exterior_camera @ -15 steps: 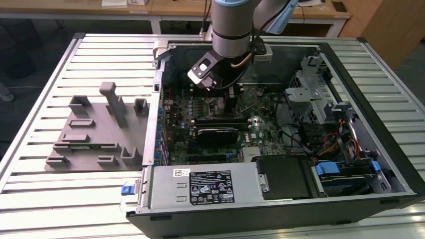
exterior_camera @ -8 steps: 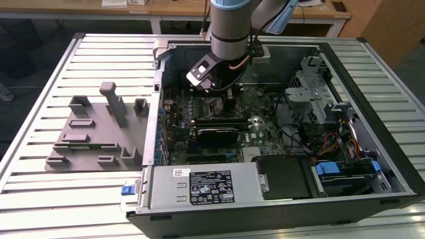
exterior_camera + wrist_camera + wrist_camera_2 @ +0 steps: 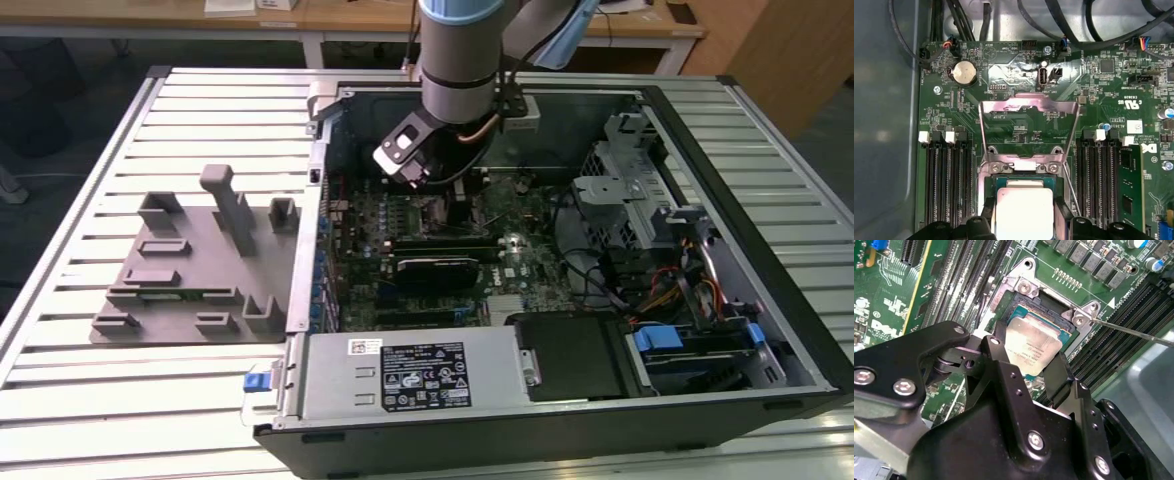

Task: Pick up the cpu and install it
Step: 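Place the cpu into insertion slot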

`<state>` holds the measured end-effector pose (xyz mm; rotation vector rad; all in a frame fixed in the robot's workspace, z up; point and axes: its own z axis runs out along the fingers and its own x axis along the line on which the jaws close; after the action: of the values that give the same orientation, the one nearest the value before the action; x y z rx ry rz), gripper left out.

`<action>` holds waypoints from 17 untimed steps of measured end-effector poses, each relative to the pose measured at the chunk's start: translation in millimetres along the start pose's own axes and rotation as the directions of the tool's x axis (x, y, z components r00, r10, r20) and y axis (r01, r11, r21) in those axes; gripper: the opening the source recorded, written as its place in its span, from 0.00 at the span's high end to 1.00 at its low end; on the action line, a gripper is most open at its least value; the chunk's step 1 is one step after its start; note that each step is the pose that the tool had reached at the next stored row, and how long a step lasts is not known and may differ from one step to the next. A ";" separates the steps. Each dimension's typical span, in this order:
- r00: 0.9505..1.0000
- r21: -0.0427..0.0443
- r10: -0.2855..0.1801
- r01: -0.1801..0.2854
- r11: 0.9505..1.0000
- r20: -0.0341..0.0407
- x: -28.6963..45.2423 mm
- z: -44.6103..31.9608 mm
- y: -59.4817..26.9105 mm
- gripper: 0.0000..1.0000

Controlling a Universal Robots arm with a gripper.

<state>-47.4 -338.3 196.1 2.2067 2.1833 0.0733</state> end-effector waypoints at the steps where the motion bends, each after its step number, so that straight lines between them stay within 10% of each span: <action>1: 1.000 0.000 -0.001 0.001 1.000 0.000 0.1 0.7 0.0 0.46; 17: 1.000 0.000 -0.019 0.019 1.000 -0.001 0.5 4.0 -3.0 0.46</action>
<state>-50.2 -337.7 191.9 2.1855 2.2049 0.0735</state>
